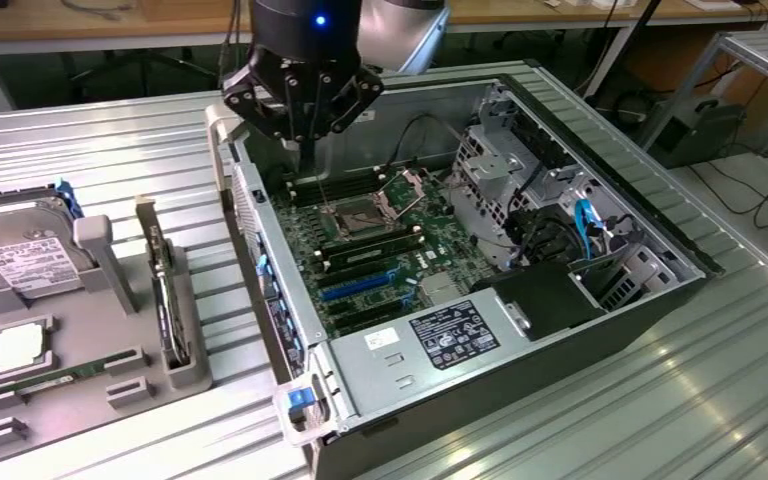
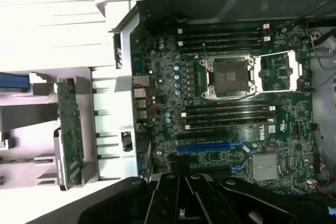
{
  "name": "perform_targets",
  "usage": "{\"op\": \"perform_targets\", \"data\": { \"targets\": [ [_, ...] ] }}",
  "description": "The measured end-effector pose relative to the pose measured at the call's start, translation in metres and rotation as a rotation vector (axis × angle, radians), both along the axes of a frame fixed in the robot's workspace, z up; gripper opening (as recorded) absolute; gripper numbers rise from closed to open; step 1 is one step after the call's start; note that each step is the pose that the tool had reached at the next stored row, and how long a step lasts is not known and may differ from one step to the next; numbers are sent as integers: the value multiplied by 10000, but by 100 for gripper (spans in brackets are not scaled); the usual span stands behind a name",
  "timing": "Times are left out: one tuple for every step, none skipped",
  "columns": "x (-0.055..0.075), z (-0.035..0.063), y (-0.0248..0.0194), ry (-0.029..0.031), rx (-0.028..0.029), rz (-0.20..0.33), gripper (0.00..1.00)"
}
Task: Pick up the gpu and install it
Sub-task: 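Reach for the gpu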
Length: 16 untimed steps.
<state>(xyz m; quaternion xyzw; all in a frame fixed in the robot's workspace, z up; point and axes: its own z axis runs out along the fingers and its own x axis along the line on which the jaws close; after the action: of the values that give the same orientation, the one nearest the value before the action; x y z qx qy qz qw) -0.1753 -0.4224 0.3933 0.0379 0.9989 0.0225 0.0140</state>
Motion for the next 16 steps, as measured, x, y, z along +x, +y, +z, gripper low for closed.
{"op": "perform_targets", "data": {
  "targets": [
    [-44,0,-11,0,-1,2,11],
    [-90,1,-22,1,-1,2,11],
    [-133,1,-33,1,-1,1,11],
    [-177,0,-43,0,0,0,11],
    [-220,0,-52,0,0,0,11],
    [-263,0,-60,0,0,1,11],
    [-306,1,-68,1,-1,2,11],
    [-352,0,-75,1,-1,2,11],
    [-393,0,-81,0,-1,0,11],
    [-440,-1,-86,0,0,0,11],
    [-528,-2,-96,1,-2,2,11],
    [-568,-5,-101,1,-1,2,11],
    [-613,-8,-105,-1,-1,0,11],
    [-668,-15,-110,-1,0,0,11],
    [-713,-22,-114,0,-1,1,11],
    [-756,-29,-117,0,-2,2,11]
  ]
}}
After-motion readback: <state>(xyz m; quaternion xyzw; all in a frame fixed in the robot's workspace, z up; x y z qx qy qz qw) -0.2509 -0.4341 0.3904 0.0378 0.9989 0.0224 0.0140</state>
